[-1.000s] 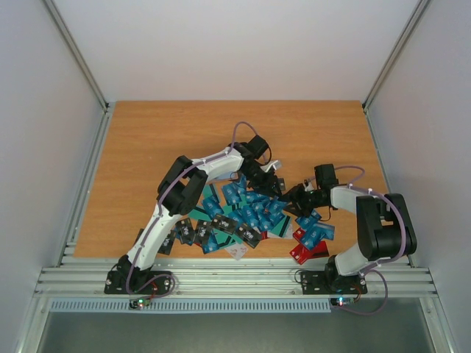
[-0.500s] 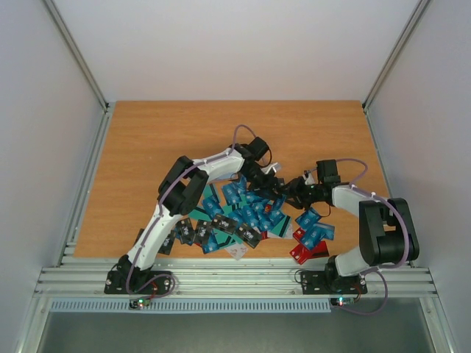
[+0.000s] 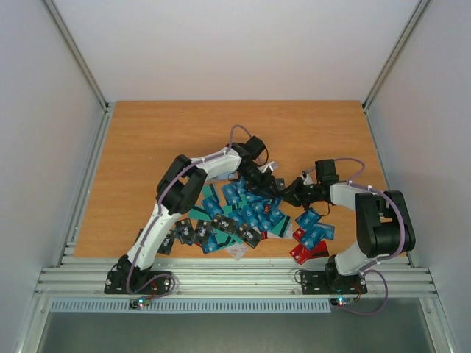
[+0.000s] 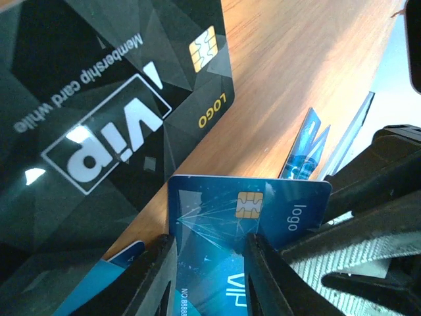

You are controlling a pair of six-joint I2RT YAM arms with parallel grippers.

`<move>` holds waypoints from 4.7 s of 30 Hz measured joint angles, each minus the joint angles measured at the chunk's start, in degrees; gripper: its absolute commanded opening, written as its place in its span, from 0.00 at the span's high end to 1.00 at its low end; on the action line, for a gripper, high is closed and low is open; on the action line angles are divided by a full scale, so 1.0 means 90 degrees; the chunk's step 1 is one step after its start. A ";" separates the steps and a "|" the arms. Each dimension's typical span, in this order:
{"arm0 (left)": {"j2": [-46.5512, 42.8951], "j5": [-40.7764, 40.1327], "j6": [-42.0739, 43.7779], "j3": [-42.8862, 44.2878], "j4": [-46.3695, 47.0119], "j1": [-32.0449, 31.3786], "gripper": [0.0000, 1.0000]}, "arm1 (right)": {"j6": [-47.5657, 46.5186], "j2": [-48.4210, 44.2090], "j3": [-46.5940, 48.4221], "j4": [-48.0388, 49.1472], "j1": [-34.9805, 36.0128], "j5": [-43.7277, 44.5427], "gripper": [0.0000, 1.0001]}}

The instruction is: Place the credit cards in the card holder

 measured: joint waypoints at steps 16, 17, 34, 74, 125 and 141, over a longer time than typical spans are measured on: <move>-0.0131 0.0214 -0.0478 -0.0180 0.0308 0.0061 0.67 | -0.0578 -0.0017 0.0578 -0.1205 -0.0007 0.0529 0.99; -0.0187 0.0206 -0.0495 -0.0180 0.0304 0.0078 0.67 | -0.0629 -0.0107 0.0665 -0.1375 -0.0007 0.0571 0.99; -0.3133 0.0427 -0.0170 -0.0687 -0.0112 0.1411 0.48 | -0.0673 -0.1224 0.2079 -0.2110 0.0017 -0.0546 0.99; -0.5651 0.1744 -0.3682 -0.3298 0.3869 0.1851 0.83 | 0.0962 -0.0602 0.4243 0.0160 0.1158 -0.2909 0.99; -0.3650 0.0002 0.0182 -0.2353 -0.0585 0.3402 1.00 | -0.1404 0.2905 0.7099 -0.3968 0.2028 -0.0313 0.55; -0.2215 0.0185 0.0763 -0.1695 -0.0838 0.3507 1.00 | -0.1258 0.5161 0.9250 -0.4573 0.2098 -0.0384 0.57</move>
